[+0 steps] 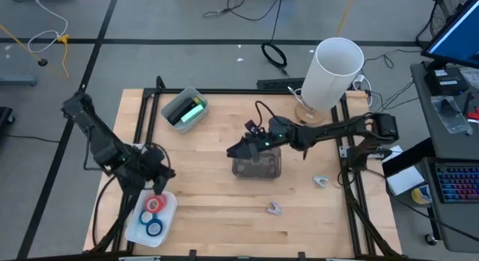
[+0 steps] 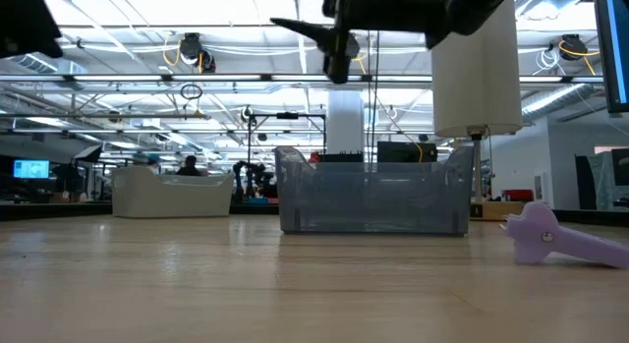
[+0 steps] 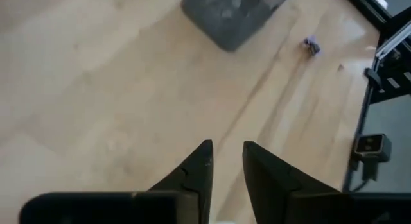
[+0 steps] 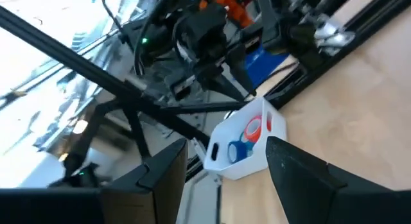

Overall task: Pick and place Stapler, Stapler remover, tape
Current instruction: Put the blue staple remover into the black bin

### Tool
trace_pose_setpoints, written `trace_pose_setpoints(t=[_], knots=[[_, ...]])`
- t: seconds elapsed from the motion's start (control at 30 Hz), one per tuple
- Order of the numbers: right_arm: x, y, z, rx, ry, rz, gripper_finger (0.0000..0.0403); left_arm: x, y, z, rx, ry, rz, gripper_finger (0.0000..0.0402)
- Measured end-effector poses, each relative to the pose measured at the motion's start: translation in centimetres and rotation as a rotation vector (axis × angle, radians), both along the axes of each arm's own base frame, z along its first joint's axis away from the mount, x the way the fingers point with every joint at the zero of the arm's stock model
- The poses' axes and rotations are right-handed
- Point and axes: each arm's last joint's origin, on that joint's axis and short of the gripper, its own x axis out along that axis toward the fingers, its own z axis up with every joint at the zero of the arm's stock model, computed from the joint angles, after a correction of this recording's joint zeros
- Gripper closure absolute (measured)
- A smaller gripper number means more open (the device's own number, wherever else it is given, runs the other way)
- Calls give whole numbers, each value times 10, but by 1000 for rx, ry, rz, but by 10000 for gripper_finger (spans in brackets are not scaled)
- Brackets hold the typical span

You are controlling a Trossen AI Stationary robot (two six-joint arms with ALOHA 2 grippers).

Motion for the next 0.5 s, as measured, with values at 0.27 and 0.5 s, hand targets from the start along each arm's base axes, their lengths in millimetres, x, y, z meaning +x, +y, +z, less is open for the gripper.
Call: trace_pose_setpoints(t=[0.27,0.5], knots=[[-52,29,3,-127,135,-151,195,0,28,12,150,-51,-51,363],[-111,53,10,-191,283,-236,197,2,48,16,223,-42,-56,398]])
